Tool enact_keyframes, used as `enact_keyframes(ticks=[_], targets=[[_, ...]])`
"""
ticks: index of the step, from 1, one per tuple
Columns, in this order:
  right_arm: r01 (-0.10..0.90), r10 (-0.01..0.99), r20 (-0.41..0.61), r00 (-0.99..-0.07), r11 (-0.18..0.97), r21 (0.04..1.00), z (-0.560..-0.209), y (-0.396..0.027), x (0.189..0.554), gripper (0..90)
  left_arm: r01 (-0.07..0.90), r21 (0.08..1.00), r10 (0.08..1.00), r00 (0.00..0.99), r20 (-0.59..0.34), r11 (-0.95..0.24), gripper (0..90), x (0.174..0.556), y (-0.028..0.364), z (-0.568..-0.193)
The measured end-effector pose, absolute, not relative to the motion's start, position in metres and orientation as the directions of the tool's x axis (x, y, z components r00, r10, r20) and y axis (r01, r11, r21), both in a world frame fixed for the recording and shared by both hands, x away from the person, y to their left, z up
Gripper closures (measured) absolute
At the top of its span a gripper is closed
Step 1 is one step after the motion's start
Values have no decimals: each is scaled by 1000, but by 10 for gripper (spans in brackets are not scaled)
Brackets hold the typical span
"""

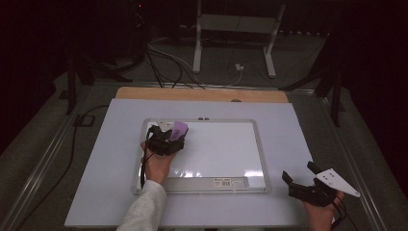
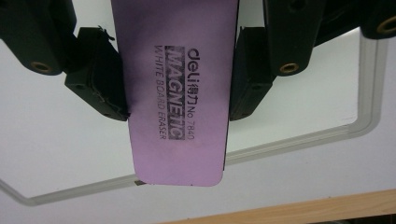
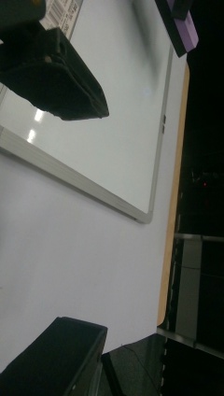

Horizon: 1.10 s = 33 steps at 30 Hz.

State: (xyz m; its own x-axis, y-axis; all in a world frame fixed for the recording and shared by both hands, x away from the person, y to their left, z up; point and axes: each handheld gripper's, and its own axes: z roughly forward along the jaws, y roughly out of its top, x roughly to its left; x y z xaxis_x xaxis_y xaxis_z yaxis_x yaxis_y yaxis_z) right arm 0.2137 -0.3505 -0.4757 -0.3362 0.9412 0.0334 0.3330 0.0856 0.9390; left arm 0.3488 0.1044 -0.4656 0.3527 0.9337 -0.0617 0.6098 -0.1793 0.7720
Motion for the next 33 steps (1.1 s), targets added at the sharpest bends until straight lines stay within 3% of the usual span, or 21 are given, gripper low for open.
enact_keyframes(ticks=[33], targets=[[331,943,27,-331,89,939,-477,-350,213,0,591,794,945,320,-70,-142,418,311,139,-460]])
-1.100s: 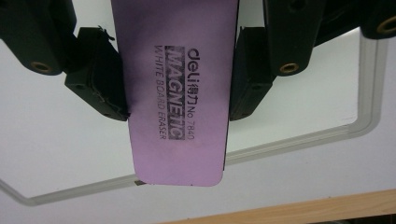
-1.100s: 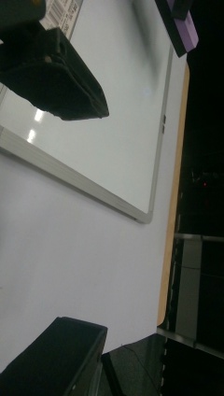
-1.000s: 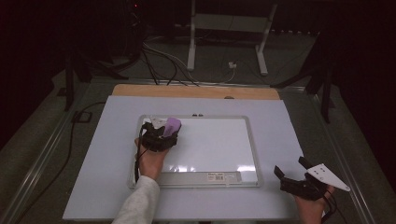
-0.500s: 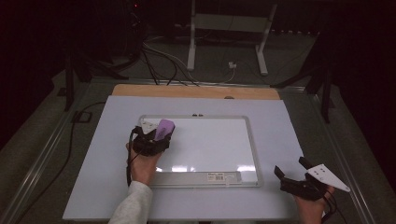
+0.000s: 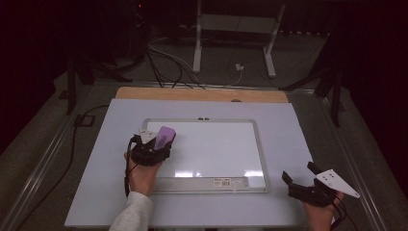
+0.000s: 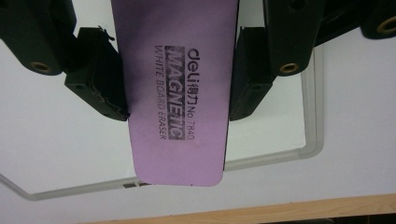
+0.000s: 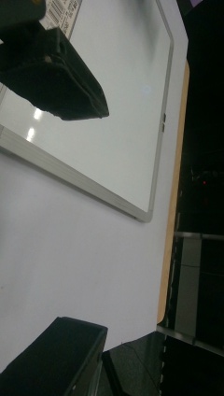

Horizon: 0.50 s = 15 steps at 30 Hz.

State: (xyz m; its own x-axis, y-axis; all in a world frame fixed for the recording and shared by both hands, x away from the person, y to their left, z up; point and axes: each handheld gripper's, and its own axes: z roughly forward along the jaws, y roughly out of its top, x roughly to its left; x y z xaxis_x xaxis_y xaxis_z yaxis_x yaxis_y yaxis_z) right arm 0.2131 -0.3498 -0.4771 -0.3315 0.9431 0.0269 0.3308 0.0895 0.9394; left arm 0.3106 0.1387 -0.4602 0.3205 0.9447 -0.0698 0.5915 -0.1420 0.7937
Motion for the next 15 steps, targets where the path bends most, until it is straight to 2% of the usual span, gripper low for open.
enact_keyframes(ticks=[15], targets=[[331,943,27,-332,90,939,-477,-350,213,0,592,792,952,303,-47,-149,418,294,143,-466]])
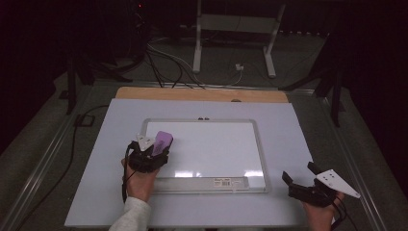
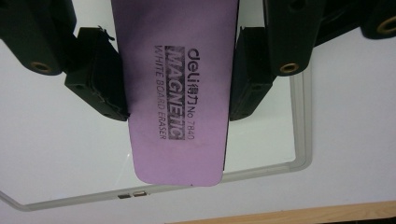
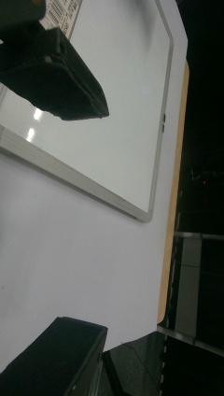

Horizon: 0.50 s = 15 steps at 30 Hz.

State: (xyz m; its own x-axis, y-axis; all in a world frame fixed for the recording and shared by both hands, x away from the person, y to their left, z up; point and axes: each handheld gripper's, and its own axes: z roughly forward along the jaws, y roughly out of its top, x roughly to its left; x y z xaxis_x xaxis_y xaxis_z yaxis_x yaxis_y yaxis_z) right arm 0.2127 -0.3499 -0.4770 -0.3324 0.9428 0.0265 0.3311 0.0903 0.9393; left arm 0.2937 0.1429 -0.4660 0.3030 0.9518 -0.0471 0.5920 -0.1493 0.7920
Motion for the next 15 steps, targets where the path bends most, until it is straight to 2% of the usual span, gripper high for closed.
enact_keyframes(ticks=[15], targets=[[338,941,26,-338,95,937,-478,-348,213,0,617,776,959,279,-57,-133,418,283,152,-477]])
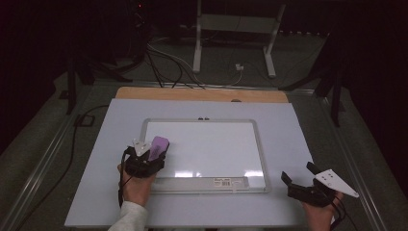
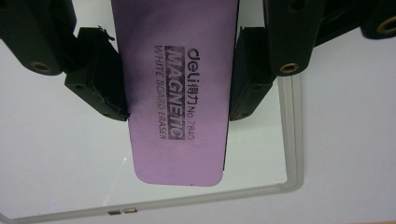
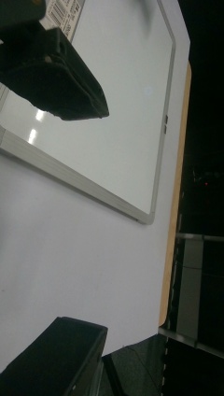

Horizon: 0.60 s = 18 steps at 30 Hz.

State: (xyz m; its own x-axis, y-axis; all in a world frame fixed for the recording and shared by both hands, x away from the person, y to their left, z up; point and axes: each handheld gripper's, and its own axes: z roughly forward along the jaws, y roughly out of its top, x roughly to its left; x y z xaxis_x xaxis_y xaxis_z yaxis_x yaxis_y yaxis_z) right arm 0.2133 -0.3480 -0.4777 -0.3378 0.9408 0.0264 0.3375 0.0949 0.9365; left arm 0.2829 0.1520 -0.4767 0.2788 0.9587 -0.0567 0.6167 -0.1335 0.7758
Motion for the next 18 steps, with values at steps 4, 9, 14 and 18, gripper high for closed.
enact_keyframes(ticks=[4,9,14,18], targets=[[338,940,26,-340,96,936,-478,-347,214,0,633,764,961,268,-62,-127,418,280,153,-483],[339,940,27,-339,95,936,-478,-348,213,0,656,744,962,264,-69,-127,418,277,153,-490],[339,940,28,-339,95,936,-478,-348,213,0,672,727,962,267,-58,-143,417,274,153,-496],[340,940,27,-340,97,935,-478,-348,213,0,691,707,959,277,-68,-150,402,275,153,-500]])
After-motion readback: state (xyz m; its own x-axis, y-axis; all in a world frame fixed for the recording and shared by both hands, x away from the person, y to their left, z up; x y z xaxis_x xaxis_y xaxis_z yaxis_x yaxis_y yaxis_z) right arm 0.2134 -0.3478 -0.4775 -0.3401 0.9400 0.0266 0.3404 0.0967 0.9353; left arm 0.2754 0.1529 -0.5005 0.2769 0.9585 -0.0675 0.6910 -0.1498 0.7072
